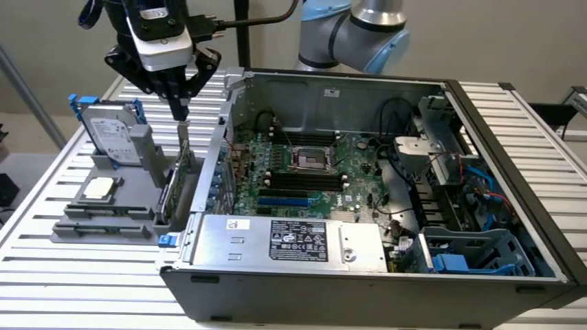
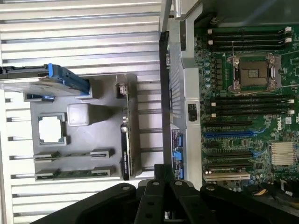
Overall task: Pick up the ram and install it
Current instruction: 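Reach for the ram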
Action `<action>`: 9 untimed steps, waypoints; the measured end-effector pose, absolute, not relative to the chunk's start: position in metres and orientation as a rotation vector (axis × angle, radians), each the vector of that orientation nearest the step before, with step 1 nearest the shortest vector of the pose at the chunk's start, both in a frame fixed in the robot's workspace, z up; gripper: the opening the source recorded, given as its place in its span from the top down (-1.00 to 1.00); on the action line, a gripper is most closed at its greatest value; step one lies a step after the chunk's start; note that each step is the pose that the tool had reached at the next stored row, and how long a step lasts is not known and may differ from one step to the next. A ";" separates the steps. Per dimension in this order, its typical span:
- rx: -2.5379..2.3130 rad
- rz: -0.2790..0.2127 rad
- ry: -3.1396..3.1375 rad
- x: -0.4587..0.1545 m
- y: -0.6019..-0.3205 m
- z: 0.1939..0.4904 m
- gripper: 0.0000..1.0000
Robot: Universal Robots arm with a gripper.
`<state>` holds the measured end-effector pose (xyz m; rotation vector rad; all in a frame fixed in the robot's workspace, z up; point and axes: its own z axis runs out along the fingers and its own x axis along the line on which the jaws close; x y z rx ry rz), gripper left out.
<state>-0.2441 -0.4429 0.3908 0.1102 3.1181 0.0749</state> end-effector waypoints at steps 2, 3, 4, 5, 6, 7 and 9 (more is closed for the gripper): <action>0.110 0.075 3.118 -0.253 -0.444 0.390 0.79; 0.110 0.075 3.118 -0.258 -0.445 0.390 0.79; 0.110 0.075 3.118 -0.262 -0.446 0.390 0.79; 0.110 0.075 3.118 -0.267 -0.446 0.389 0.79; 0.110 0.075 3.118 -0.271 -0.447 0.389 0.79; 0.110 0.075 3.118 -0.276 -0.447 0.388 0.79; 0.110 0.075 3.118 -0.285 -0.448 0.388 0.79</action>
